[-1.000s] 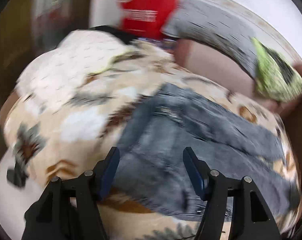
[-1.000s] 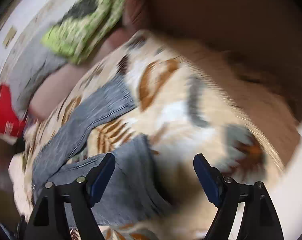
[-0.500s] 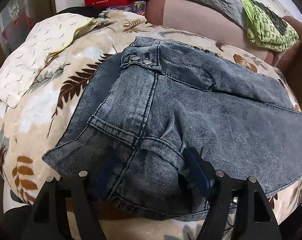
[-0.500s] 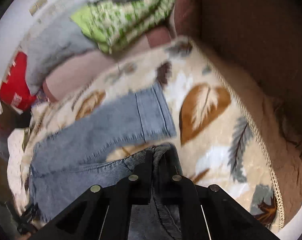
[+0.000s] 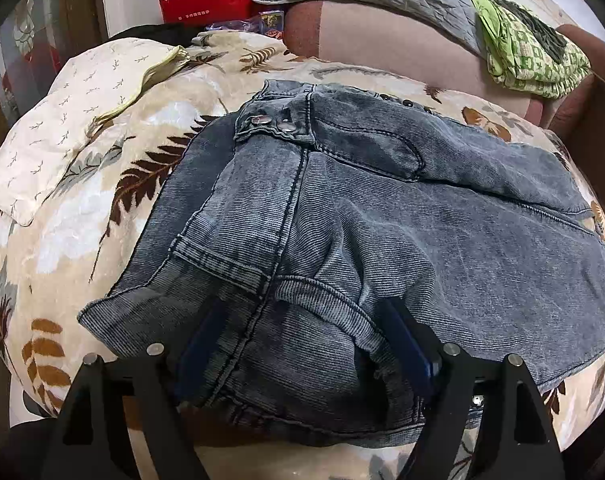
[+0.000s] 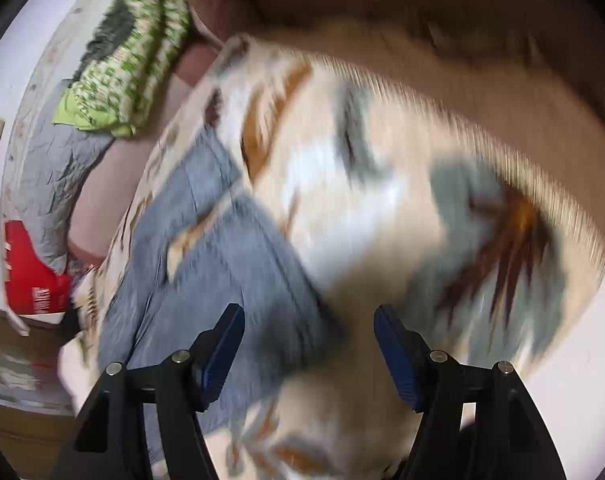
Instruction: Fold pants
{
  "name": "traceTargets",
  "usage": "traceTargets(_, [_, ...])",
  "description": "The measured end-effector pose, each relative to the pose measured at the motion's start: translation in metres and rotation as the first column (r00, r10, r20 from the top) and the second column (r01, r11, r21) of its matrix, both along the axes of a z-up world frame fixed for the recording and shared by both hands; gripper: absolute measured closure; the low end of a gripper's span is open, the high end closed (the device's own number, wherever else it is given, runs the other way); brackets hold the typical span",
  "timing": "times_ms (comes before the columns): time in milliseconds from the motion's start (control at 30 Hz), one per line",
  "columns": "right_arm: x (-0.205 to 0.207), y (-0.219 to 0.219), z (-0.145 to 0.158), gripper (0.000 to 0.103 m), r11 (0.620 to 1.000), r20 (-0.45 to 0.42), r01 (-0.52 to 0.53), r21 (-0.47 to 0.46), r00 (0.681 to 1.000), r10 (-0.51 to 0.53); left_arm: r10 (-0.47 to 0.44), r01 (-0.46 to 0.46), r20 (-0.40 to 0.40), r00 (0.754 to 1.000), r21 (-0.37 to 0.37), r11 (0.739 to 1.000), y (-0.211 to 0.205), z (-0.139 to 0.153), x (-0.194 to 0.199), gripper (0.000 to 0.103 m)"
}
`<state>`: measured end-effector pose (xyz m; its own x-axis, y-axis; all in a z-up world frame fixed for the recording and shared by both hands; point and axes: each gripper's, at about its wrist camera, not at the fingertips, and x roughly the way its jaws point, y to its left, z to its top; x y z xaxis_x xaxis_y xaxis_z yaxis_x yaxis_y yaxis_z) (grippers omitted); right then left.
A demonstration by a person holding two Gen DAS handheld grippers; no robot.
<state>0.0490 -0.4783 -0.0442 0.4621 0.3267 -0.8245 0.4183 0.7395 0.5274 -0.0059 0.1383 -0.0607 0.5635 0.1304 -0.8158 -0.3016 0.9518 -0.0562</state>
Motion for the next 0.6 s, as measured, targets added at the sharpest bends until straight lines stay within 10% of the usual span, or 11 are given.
traceTargets(167, [0.002, 0.017, -0.019, 0.04, 0.999, -0.004, 0.027, 0.035, 1.0, -0.026, -0.012, 0.012, 0.012, 1.0, 0.001, 1.0, 0.001, 0.0, -0.002, 0.021])
traceTargets(233, [0.015, 0.027, -0.013, 0.072, 0.993, -0.01, -0.021, -0.114, 1.0, 0.02, -0.012, 0.012, 0.012, 1.0, 0.005, 1.0, 0.0, 0.0, -0.002, 0.021])
traceTargets(333, [0.023, 0.038, -0.017, 0.075, 0.97, -0.071, -0.088, -0.227, 0.995, 0.074, -0.014, 0.014, -0.009, 1.0, 0.005, 1.0, 0.001, 0.004, -0.001, 0.021])
traceTargets(433, [0.025, 0.064, 0.0, 0.069, 0.895, -0.115, -0.188, -0.404, 0.981, 0.154, 0.018, -0.018, 0.018, 1.0, -0.014, 1.0, 0.005, 0.022, -0.008, 0.021])
traceTargets(500, [0.024, 0.074, 0.007, 0.044, 0.85, -0.139, -0.206, -0.484, 0.978, 0.157, 0.019, -0.018, 0.079, 0.997, -0.015, 1.0, 0.006, 0.038, -0.012, 0.02])
traceTargets(600, [0.013, 0.082, 0.036, 0.039, 0.841, -0.008, -0.13, -0.525, 0.989, 0.148, 0.013, -0.014, 0.029, 0.999, 0.02, 1.0, 0.006, 0.03, -0.001, 0.014])
